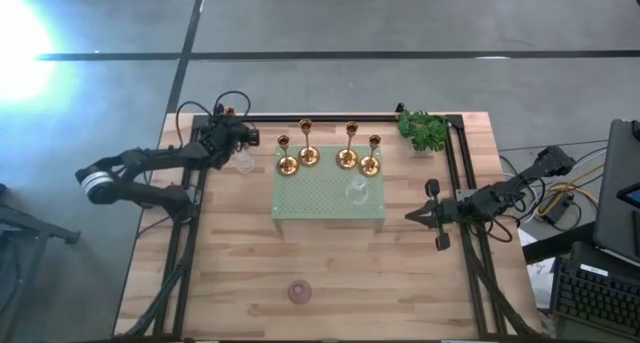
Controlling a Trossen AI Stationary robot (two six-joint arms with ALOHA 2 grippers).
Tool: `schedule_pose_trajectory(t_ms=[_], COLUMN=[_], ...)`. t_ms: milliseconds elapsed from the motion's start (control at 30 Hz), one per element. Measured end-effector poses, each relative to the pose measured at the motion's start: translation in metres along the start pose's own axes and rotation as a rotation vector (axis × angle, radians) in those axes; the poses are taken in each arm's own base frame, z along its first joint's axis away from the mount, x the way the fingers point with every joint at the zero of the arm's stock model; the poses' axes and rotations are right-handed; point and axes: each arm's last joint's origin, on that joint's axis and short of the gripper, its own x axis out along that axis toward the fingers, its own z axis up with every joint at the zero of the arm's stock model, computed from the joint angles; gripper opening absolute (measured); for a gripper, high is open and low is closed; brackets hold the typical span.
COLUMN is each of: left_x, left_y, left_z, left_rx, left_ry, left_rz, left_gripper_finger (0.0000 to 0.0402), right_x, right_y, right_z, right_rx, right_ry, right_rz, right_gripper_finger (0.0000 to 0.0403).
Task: Pick & Place candle stick holders
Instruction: Put the gold candle stand on the shelf
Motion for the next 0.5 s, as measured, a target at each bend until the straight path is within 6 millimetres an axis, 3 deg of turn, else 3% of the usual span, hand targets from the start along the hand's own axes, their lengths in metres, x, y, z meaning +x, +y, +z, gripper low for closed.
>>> schedule_pose_trajectory(t_ms=[167,267,400,500], left_x=[0.0072,0.0096,0.0103,0.0086], left_y=[-0.0030,-0.0049,-0.0054,-0.0051], left_z=[0.0015,0.0012,0.0002,0.0014], left_rx=[0.010,0.027,0.071,0.083], left_ry=[-0.031,-0.038,-0.031,-0.032], left_rz=[-0.010,-0.018,-0.028,-0.043], left_gripper_finger=[0.0178,0.0124,0.0022,0.0017], right_x=[0.0000,0.0000,0.0000,0.0000], right_y=[0.0000,0.0000,0.0000,0.0000], right_z=[0.0000,0.0000,0.0000,0.0000], right_rx=[0.000,0.000,0.000,0.000], right_ry=[0.000,0.000,0.000,0.000], right_rz=[0.000,0.000,0.000,0.000], right_gripper_finger=[0.0009,0.0009,0.0009,0.0009])
